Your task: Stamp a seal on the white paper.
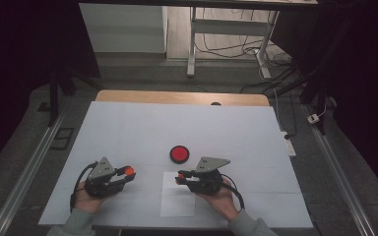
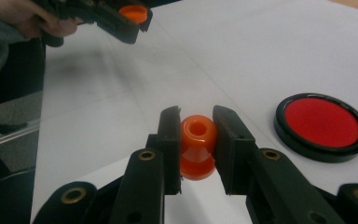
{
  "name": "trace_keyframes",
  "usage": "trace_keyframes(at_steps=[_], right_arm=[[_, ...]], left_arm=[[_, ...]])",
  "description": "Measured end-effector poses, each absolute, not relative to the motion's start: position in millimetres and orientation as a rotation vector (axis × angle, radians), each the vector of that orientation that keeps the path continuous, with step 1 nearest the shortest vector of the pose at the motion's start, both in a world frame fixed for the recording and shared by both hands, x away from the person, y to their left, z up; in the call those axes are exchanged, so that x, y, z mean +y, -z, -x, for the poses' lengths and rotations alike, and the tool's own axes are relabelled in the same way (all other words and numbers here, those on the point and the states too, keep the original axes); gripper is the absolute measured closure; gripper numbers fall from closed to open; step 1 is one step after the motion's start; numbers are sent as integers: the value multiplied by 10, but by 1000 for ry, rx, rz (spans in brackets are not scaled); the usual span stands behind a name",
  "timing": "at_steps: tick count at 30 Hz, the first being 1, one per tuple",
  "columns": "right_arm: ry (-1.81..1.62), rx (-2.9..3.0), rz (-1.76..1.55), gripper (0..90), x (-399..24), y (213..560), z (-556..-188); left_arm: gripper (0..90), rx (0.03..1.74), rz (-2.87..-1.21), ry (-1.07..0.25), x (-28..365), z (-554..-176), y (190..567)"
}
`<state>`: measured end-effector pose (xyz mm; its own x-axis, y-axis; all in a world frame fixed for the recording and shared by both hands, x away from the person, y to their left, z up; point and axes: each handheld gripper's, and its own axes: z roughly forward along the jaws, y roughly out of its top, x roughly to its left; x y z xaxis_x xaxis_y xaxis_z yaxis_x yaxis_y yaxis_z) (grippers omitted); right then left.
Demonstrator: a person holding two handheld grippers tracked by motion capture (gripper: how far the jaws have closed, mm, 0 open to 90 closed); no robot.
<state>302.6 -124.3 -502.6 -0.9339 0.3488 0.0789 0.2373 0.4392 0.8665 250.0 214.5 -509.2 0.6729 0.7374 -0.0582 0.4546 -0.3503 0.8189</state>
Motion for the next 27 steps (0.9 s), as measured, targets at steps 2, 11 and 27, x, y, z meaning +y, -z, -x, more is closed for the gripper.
trace_keyframes(at_steps=[2,11,27], right_arm=[[-1508,2580,-520,721,-1245,5048,-3009],[-1442,2628,-499,720,-1213,5158,-2953],[-1399,2645,-491,720,-1160,5231,-2963]], left_arm=[[648,921,-2008,-406,2143,-2501,5094],[649,920,-2009,-403,2141,-2502,5095],[648,916,-2017,-403,2133,-2503,5098]])
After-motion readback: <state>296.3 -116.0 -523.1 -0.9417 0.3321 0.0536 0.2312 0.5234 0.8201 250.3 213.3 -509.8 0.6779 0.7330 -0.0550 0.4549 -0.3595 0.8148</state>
